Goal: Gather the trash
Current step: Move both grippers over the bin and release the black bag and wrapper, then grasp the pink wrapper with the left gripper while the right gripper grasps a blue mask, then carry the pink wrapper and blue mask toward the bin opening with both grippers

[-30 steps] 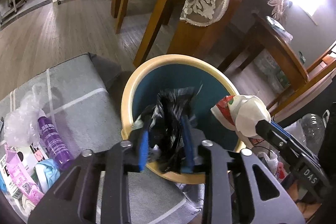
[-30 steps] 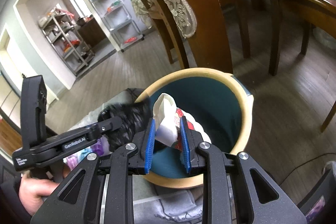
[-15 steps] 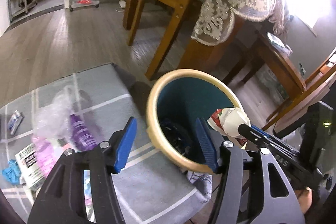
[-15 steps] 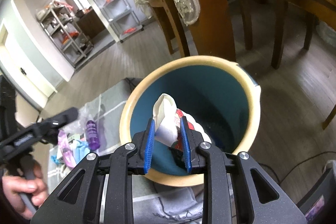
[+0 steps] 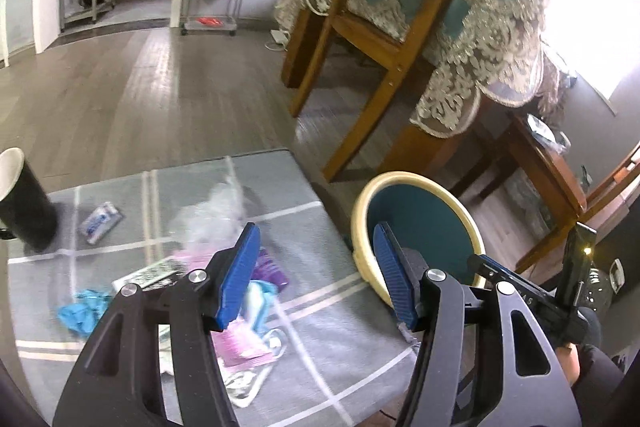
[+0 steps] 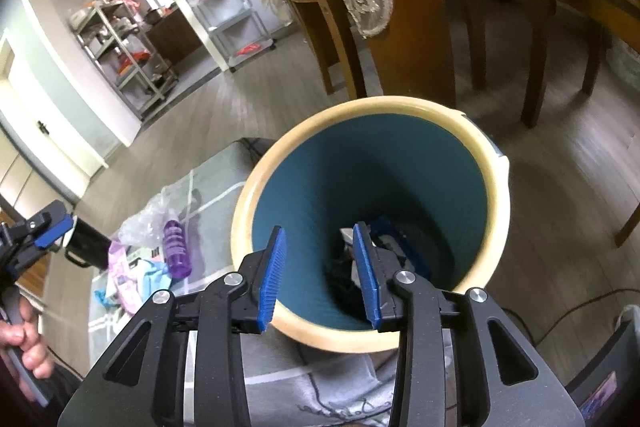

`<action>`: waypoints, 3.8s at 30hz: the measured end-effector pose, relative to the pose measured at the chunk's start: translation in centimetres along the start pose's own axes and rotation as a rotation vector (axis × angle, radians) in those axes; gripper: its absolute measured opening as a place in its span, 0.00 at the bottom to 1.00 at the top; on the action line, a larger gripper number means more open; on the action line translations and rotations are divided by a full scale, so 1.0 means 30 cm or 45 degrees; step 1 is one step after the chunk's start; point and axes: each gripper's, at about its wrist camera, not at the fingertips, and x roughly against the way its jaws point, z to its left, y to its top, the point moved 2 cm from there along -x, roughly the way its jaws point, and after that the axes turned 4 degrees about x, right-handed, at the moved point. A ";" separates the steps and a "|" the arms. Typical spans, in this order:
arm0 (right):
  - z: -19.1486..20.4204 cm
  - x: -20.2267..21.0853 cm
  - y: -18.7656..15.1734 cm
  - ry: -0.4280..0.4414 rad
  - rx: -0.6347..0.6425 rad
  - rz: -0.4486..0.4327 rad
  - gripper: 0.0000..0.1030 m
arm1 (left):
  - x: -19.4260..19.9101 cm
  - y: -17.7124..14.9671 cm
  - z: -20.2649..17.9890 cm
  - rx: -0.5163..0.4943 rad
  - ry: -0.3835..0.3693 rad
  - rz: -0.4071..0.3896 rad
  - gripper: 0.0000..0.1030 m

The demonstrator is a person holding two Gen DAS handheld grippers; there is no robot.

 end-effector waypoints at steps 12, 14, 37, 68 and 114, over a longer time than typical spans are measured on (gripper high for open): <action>0.104 -0.004 -0.005 0.063 0.090 -0.015 0.41 | 0.111 -0.046 0.243 0.116 0.125 -0.018 0.57; 0.118 -0.007 -0.008 0.069 0.104 -0.008 0.41 | 0.122 -0.058 0.275 0.140 0.135 -0.016 0.57; 0.291 -0.076 -0.048 0.207 0.232 0.088 0.48 | 0.074 -0.128 0.356 0.195 0.154 0.084 0.65; 0.554 -0.250 -0.145 0.458 0.317 0.313 0.48 | -0.027 -0.145 0.360 0.285 0.057 0.121 0.11; 0.414 -0.008 0.006 0.385 0.297 -0.009 0.08 | 0.066 -0.177 0.214 0.159 0.047 0.054 0.11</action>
